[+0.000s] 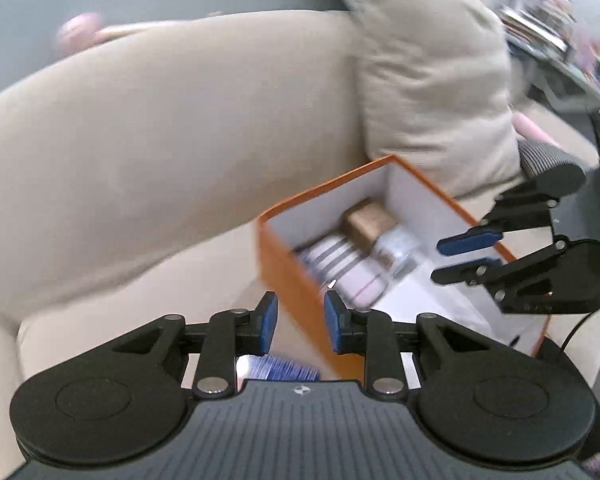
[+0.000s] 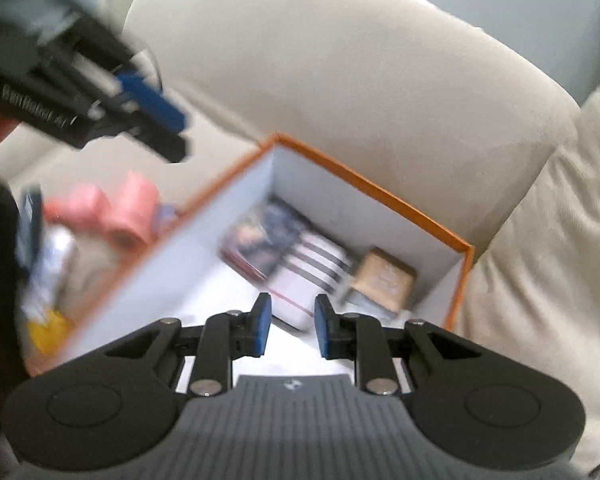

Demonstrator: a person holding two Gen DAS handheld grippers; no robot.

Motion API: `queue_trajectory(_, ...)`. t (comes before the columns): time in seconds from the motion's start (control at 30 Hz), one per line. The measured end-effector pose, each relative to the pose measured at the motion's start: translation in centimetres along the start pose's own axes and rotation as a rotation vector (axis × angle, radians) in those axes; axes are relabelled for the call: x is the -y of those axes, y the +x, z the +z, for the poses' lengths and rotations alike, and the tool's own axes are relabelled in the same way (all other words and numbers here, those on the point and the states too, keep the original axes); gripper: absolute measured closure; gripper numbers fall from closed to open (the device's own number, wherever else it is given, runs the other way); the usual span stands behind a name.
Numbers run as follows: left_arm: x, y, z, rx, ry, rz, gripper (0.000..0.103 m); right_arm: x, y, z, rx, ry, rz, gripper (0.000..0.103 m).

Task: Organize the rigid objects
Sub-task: 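Open both tools to release the boxes and withdraw from the shoebox, then grasp the dark spray can with the left tool while the right tool grasps the white tube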

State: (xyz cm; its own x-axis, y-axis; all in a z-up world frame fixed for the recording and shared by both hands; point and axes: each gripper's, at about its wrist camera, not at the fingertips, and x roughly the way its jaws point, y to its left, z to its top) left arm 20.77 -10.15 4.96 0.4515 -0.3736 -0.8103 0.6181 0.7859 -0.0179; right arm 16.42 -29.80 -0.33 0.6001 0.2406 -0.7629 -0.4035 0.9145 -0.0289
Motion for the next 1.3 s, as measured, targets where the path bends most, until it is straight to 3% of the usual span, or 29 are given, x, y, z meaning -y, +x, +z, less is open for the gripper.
queue_trajectory(0.13,-3.5,-3.7,-3.9,-0.045,-0.167,0.078,0.071,-4.1,-1.8,1.0,0.076,0.122,0.068,0.080)
queue_trajectory(0.27,-6.6,-4.8,-8.4,-0.114,-0.350,0.140,0.071,-8.6,-1.8,1.4,0.106,0.210,0.155,0.075)
queue_trajectory(0.53,-12.0,-4.5,-15.8,-0.229,-0.686,0.225,0.071,-16.1,3.1,0.2,-0.028,0.347,0.239,0.074)
queue_trajectory(0.7,-14.3,-2.1,-16.5,-0.319,-0.778,0.263,0.067,-18.1,7.6,-0.4,-0.154,0.364,0.218,0.069)
queue_trajectory(0.87,-16.2,0.6,-17.0,-0.403,-0.902,0.225,0.061,-18.7,9.2,0.0,-0.195,0.351,0.211,0.064)
queue_trajectory(1.03,-16.7,2.6,-17.2,-0.474,-0.923,0.253,0.058,-18.7,10.9,0.1,-0.251,0.341,0.203,0.055)
queue_trajectory(1.2,-15.2,5.1,-16.2,-0.525,-0.822,0.279,0.032,-18.8,13.2,-1.2,-0.319,0.368,0.240,0.054)
queue_trajectory(1.3,-14.0,6.3,-15.6,-0.568,-0.740,0.317,0.029,-18.9,14.3,-1.6,-0.334,0.398,0.283,0.053)
